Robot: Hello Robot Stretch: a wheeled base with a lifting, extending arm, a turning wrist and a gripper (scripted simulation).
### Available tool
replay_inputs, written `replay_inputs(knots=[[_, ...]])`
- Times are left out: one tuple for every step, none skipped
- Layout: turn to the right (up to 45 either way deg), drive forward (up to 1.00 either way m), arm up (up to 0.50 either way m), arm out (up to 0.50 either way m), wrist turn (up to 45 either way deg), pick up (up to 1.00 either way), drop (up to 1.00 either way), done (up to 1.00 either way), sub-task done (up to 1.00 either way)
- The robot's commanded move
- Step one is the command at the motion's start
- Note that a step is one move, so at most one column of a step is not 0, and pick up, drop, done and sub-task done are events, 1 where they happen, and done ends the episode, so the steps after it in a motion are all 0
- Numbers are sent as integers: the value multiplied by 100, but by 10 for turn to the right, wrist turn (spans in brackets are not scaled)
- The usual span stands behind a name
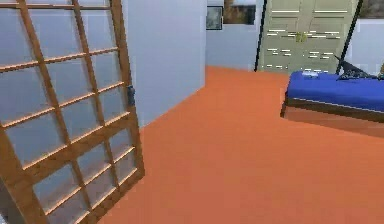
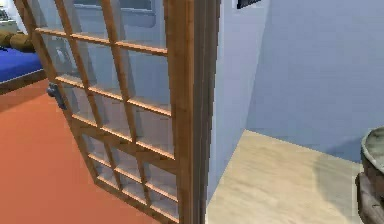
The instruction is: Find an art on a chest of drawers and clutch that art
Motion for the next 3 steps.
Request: replay_inputs(knots=[[150, 0, 0, 0, 0, 0, 0, 0, 0], [0, 100, 0, 0, 0, 0, 0, 0, 0], [0, 100, 0, 0, 0, 0, 0, 0, 0]])
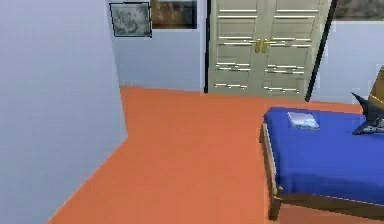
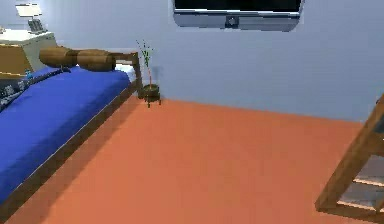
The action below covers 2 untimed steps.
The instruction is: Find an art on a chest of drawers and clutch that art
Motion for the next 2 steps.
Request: replay_inputs(knots=[[0, 90, 0, 0, 0, 0, 0, 0, 0], [120, 0, 0, 0, 0, 0, 0, 0, 0]])
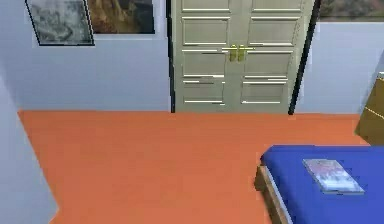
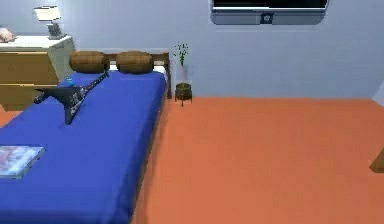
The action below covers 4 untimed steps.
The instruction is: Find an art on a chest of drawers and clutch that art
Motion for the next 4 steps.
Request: replay_inputs(knots=[[0, 100, 0, 0, 0, 0, 0, 0, 0], [30, 0, 0, 0, 0, 0, 0, 0, 0], [0, 65, 0, 0, 0, 0, 0, 0, 0], [390, 0, 0, 0, 0, 0, 0, 0, 0]])
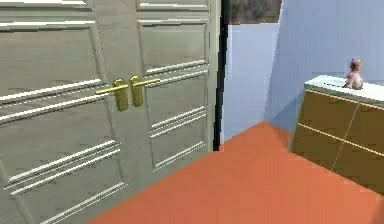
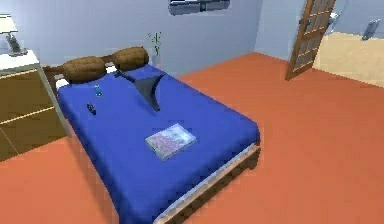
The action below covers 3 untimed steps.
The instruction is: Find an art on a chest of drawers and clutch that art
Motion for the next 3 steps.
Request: replay_inputs(knots=[[0, 50, 0, 0, 0, 0, 0, 0, 0], [450, 0, 0, 0, 0, 0, 0, 0, 0], [30, 0, 0, 0, 0, 0, 0, 0, 0]])
